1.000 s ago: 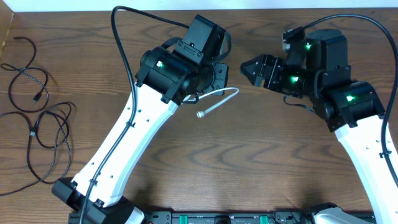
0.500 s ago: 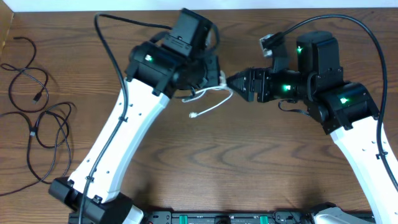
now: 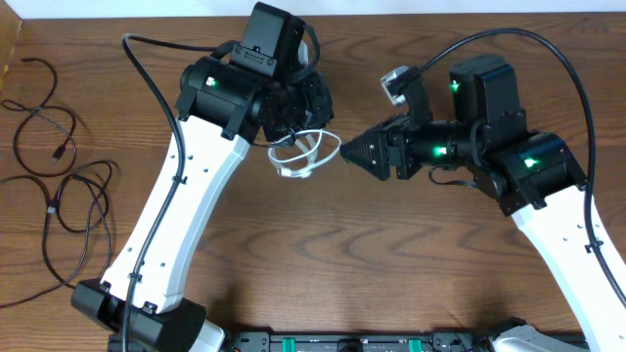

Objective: Untangle cables

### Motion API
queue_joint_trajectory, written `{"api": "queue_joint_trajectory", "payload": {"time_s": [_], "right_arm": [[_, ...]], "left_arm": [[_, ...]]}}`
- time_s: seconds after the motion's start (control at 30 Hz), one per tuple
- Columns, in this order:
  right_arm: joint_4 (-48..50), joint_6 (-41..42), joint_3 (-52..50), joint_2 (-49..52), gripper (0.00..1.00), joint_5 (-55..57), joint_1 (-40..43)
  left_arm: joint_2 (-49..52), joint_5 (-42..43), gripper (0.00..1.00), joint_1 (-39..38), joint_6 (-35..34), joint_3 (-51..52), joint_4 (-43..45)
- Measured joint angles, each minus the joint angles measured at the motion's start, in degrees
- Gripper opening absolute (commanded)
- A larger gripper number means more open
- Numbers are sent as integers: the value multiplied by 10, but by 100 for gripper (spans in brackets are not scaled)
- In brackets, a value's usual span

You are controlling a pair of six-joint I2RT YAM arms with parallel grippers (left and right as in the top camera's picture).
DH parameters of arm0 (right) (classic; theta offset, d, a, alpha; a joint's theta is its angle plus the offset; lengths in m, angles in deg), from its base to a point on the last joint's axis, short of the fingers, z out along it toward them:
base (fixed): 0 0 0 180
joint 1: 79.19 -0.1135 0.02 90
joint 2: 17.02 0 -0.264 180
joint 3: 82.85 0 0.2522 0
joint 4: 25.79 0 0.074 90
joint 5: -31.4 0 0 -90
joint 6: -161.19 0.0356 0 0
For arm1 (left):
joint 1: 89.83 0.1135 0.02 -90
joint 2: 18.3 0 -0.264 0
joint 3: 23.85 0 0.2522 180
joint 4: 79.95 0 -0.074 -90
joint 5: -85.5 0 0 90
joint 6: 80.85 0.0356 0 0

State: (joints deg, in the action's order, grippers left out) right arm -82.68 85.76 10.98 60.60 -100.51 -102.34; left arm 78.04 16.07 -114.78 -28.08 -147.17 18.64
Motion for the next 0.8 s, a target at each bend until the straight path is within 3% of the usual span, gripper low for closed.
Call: {"api": "queue_joint_trajectory", "payload": {"time_s": [0.13, 0.4, 0.8], "right_arm": [[24, 10, 0, 0, 76, 7, -1], [30, -10, 0, 0, 77, 8, -25], [27, -35, 0, 0, 62, 8, -42]], "left_arm": [[0, 23, 8, 0, -8, 0, 0], [0, 62, 8, 0, -37, 0, 0], [0, 109, 8, 0, -63, 0, 6]]}}
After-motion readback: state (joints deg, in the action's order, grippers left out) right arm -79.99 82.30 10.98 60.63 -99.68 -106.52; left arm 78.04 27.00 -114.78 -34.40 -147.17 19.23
